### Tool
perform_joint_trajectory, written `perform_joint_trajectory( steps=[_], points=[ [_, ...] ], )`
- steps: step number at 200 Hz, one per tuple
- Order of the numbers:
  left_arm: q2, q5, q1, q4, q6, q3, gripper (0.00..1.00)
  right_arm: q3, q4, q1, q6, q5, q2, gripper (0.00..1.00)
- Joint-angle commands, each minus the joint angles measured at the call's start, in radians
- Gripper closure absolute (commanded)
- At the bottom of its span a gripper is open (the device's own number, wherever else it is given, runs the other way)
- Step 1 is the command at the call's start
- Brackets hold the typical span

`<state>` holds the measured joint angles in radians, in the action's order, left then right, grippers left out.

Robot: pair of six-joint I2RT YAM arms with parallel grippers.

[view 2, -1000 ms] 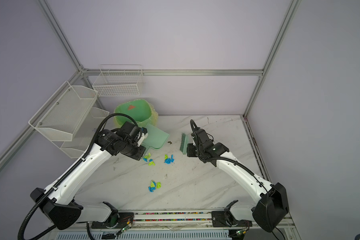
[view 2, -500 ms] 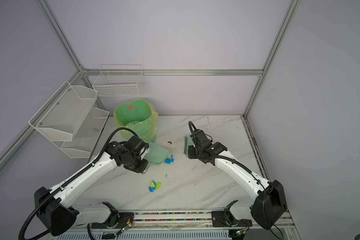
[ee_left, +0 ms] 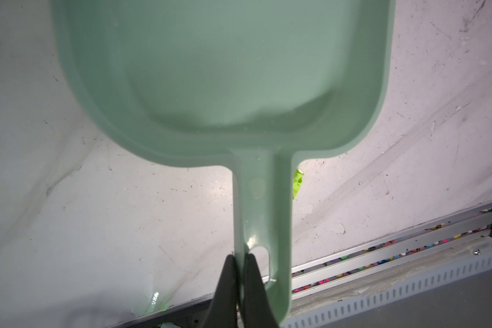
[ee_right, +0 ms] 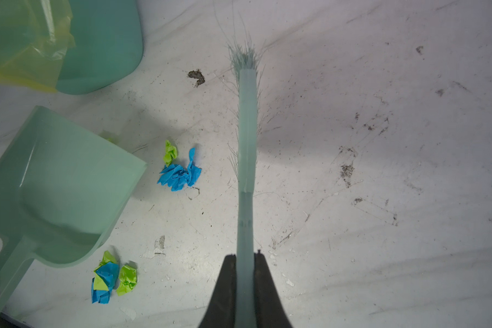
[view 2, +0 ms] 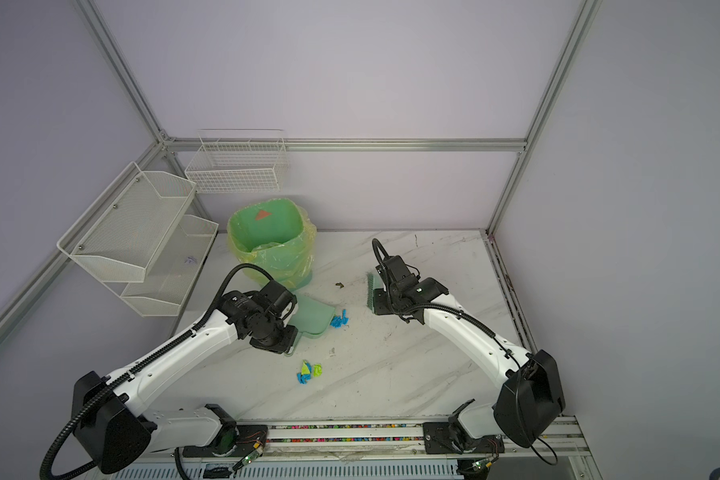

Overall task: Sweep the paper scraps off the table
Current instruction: 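Sweep remaining scraps into the dustpan with the right gripper's brush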

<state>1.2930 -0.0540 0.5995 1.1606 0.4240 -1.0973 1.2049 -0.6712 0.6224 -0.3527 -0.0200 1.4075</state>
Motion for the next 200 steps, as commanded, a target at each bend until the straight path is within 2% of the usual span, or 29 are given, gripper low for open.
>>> perform_joint_trajectory(
  steps=[1,61,91,166,200],
  points=[
    [-0.039,-0.064,0.035,0.007,0.053,0.025,1.00,0.030,-0.039,-0.002,0.032,-0.037,0.010,1.00],
    [-0.048,-0.077,0.093,-0.015,0.117,0.122,1.00,0.072,-0.055,-0.003,0.071,-0.096,0.064,1.00],
    [0.000,-0.053,0.105,-0.031,0.113,0.099,1.00,0.101,-0.059,-0.002,0.088,-0.104,0.076,1.00],
    [0.108,-0.017,0.123,-0.036,0.070,0.060,1.00,0.117,-0.014,-0.001,0.125,0.002,0.109,1.00],
    [0.151,-0.024,0.122,-0.039,0.058,0.028,1.00,0.114,0.026,0.042,0.127,0.051,0.135,1.00]
  ],
)
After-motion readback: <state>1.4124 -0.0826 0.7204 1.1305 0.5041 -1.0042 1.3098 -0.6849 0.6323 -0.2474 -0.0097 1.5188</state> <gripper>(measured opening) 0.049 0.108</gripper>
